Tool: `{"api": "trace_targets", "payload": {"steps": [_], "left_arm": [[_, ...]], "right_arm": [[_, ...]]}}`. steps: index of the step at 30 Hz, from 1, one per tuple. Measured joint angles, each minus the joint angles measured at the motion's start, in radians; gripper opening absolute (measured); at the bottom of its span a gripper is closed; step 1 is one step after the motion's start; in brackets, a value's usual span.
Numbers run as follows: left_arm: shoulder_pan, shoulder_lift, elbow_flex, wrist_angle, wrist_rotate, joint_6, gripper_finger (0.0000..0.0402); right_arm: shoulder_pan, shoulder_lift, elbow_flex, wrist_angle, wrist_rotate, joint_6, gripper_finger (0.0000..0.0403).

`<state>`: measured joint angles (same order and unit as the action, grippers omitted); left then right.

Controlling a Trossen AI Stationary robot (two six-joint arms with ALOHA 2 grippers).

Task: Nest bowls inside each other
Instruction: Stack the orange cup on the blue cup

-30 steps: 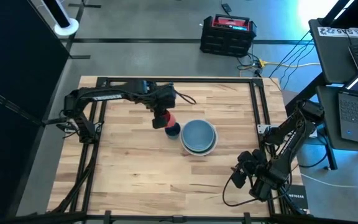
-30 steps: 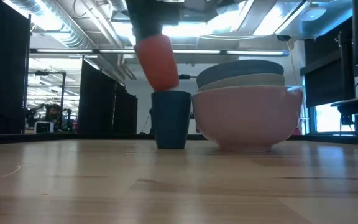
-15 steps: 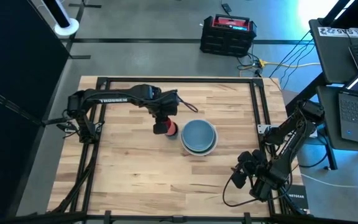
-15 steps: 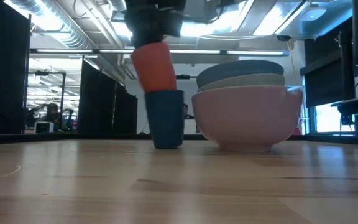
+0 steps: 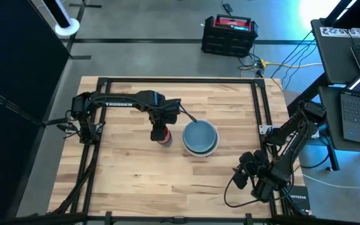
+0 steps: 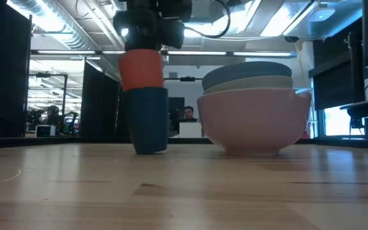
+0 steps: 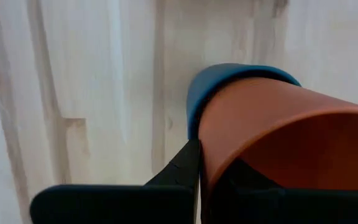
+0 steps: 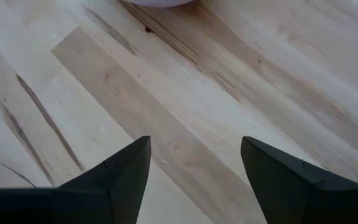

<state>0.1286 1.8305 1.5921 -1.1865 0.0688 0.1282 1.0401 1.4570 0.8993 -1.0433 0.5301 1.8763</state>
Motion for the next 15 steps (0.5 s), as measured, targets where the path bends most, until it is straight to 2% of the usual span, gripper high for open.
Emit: {"api": "trace_targets", "payload": {"steps": [15], "left_arm": [[-0.002,0.000,0.000,0.068,0.004,0.006,0.0000]], "right_arm": [[0.000,0.000,0.000,-0.004,0.000,0.000,0.0237]]}}
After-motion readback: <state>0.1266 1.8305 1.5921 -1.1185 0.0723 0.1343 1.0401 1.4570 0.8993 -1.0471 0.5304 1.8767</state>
